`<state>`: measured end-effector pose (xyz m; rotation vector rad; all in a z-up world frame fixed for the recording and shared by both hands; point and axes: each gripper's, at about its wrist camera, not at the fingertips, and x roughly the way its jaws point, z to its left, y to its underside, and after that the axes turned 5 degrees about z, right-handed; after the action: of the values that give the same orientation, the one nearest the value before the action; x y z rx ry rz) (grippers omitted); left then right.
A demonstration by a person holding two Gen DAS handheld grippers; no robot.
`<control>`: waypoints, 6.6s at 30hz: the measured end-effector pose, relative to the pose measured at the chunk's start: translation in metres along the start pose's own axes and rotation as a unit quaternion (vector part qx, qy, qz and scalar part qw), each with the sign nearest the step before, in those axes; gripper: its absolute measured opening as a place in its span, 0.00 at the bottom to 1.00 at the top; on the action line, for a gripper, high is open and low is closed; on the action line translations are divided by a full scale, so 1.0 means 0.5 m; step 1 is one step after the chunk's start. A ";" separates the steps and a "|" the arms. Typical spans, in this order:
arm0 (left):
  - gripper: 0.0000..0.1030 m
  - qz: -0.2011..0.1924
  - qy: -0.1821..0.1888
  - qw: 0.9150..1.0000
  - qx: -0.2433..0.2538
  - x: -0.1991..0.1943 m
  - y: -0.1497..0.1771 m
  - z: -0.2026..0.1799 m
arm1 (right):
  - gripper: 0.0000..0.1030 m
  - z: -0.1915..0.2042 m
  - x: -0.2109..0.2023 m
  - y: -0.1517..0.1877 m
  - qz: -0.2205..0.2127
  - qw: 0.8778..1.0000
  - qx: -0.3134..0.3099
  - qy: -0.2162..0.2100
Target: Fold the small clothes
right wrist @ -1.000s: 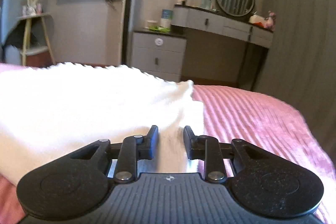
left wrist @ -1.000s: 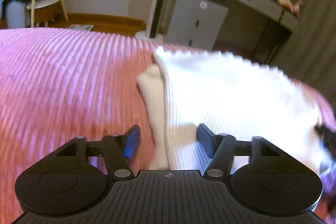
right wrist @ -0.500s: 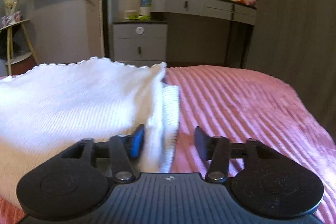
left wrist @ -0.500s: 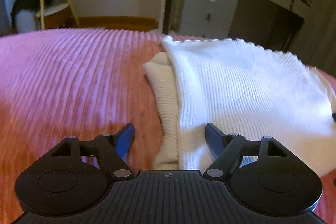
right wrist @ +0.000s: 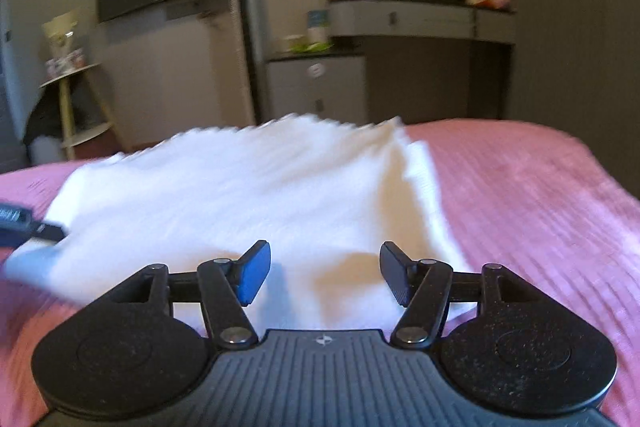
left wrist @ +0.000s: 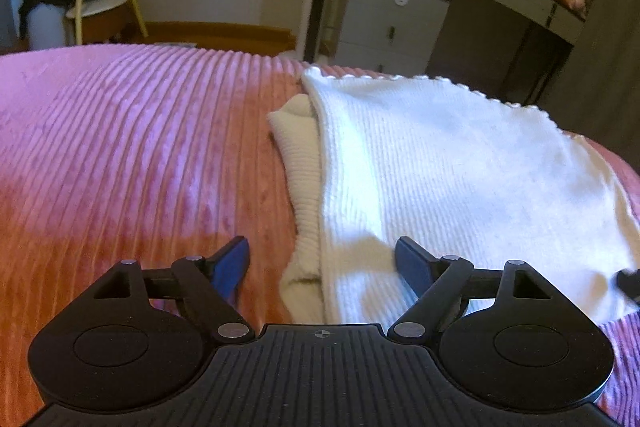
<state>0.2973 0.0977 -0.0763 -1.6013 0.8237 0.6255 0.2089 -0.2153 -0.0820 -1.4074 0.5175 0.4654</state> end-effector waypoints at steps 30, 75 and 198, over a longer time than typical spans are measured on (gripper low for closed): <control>0.27 0.052 0.159 0.977 -0.130 0.080 -0.070 0.084 | 0.34 0.026 -0.008 0.053 -0.009 0.997 0.001 -0.075; 0.26 -0.012 0.169 0.978 0.121 -0.032 -0.104 -0.323 | 0.32 -0.056 -0.074 0.023 -0.046 0.991 0.071 -0.107; 0.58 -0.016 0.143 0.990 -0.012 0.030 0.115 -0.251 | 0.12 -0.233 0.055 0.065 0.071 0.951 0.284 -0.098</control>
<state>0.2558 -0.0326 -0.0992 -1.7470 1.0010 0.3887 0.2043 -0.3275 -0.1343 -0.7653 0.5396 0.5143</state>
